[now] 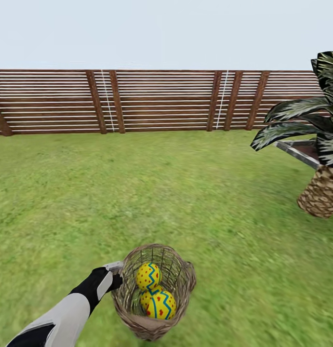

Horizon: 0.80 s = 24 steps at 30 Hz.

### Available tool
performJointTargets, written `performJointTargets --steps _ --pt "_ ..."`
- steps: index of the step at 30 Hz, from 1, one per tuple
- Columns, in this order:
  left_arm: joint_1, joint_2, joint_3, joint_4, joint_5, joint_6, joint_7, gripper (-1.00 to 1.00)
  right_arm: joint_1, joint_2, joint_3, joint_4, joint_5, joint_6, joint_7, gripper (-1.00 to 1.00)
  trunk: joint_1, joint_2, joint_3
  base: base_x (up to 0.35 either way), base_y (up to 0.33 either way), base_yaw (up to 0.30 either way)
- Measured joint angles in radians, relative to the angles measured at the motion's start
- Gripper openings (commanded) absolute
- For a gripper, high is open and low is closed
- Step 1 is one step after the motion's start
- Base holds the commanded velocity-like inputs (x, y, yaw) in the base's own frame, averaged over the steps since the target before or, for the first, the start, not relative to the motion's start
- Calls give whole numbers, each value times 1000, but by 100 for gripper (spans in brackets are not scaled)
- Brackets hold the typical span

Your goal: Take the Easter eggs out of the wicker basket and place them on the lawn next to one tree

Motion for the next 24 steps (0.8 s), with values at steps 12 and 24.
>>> performJointTargets --steps 12,24 --pt "0 18 1 0 1 0 0 -100 14 2 0 0 1 0 0 100 -46 84 38 0 0 295" --pt "0 20 1 0 1 0 0 -100 14 2 0 0 1 0 0 100 -92 168 75 0 0 295"
